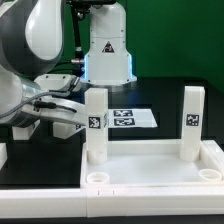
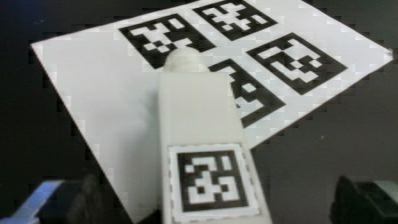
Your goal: Assemble desk
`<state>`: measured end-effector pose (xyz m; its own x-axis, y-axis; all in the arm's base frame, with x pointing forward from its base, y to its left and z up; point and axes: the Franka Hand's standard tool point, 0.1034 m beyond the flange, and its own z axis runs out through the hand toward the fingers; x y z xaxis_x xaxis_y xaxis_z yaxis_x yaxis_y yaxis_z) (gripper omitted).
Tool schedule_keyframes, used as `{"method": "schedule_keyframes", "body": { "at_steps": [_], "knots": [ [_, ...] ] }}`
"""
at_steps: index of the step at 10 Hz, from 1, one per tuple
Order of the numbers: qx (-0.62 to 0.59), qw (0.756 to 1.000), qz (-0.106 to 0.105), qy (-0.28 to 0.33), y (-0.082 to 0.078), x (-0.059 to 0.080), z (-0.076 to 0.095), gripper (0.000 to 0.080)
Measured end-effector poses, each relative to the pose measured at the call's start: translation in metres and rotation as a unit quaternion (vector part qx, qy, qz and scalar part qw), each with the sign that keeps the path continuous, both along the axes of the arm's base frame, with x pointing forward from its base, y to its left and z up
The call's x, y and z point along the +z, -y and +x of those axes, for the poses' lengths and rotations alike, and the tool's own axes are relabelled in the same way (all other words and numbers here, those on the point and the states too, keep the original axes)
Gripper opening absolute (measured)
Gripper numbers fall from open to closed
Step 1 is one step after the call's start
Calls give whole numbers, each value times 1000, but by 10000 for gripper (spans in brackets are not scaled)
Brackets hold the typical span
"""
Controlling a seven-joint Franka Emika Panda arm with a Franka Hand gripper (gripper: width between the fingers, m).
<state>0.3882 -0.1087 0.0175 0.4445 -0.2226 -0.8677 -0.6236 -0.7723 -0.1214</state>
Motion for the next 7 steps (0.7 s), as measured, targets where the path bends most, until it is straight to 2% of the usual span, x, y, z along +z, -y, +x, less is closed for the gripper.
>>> {"method": "schedule_keyframes", "body": {
  "at_steps": [1, 2, 3, 5, 7],
  "knots": [
    [1, 1000, 0, 0, 0, 0, 0, 649],
    [1, 1000, 0, 0, 0, 0, 0, 528],
    [1, 1000, 0, 0, 0, 0, 0, 528],
    [1, 1000, 1, 0, 0, 0, 0, 280],
    [1, 1000, 1, 0, 0, 0, 0, 281]
  ]
}}
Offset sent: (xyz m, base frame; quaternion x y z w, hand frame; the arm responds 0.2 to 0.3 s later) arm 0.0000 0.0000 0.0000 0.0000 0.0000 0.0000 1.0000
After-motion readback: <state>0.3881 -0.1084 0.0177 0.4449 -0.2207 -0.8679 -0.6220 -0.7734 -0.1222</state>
